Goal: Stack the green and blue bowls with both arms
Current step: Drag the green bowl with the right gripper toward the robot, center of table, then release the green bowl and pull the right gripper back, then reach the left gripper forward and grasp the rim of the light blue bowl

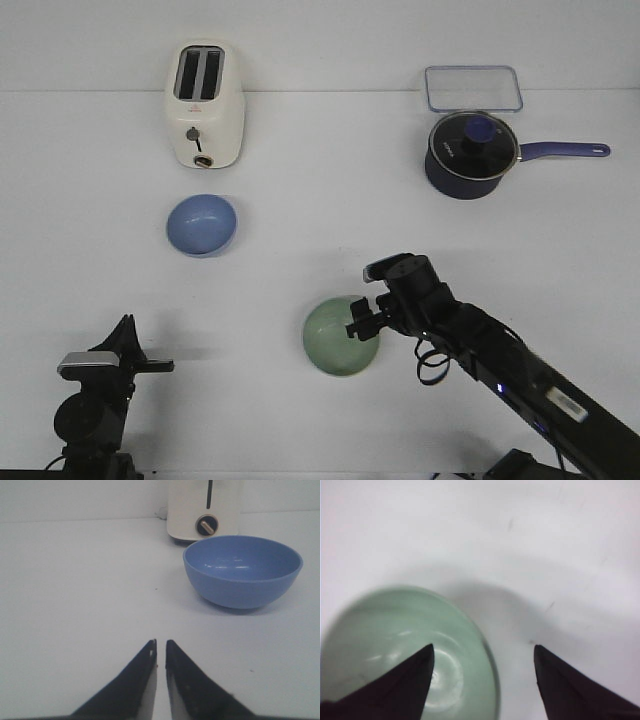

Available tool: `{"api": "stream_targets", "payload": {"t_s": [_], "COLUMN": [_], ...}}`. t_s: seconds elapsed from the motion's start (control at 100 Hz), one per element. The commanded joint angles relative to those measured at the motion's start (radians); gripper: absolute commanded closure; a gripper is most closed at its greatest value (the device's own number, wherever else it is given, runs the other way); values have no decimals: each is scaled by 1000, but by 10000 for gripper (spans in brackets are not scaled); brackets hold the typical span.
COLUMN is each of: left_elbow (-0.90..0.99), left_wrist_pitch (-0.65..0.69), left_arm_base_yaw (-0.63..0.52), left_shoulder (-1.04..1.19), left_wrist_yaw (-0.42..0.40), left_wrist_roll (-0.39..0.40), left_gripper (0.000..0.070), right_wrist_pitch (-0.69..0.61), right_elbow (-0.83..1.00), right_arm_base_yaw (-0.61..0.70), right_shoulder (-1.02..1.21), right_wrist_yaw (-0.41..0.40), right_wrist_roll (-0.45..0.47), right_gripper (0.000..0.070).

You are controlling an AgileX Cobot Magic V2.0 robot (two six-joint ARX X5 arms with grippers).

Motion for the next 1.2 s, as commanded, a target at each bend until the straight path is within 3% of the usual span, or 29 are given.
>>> {"api": "stream_targets", "payload": {"t_s": [0.0,0.19,0.28,0.35,0.53,0.729,0.789,0.929,1.049,1.189], "left_elbow": [-20,-20,-19,-19,-19,-19,-19,-19,-19,43], "left_wrist_pitch": [10,10,10,10,10,11,9,9,19,53], "left_arm_base_yaw": [2,2,2,2,2,2,2,2,2,2], "left_shoulder": [-2,-2,-2,-2,-2,-2,-2,-2,-2,2], "left_wrist_yaw": [4,4,-14,-16,-13,-6,-1,3,8,92], "left_wrist_roll": [0,2,130,188,182,173,105,-208,-314,-460], "left_gripper": [685,685,685,685,685,685,685,685,685,689], "right_wrist_pitch": [-13,-32,27,83,77,15,8,7,7,8], "right_elbow": [10,-48,-132,-203,-297,-303,-303,-303,-303,-303], "right_arm_base_yaw": [10,78,132,173,222,225,224,224,224,224], "right_shoulder": [-79,-377,-524,-622,-776,-799,-798,-797,-797,-797], "right_wrist_yaw": [36,219,273,283,308,322,322,322,323,323], "right_wrist_roll": [-50,-75,-62,-61,-28,-29,-29,-29,-29,-30], "right_gripper": [282,284,285,287,294,294,294,294,294,294]}}
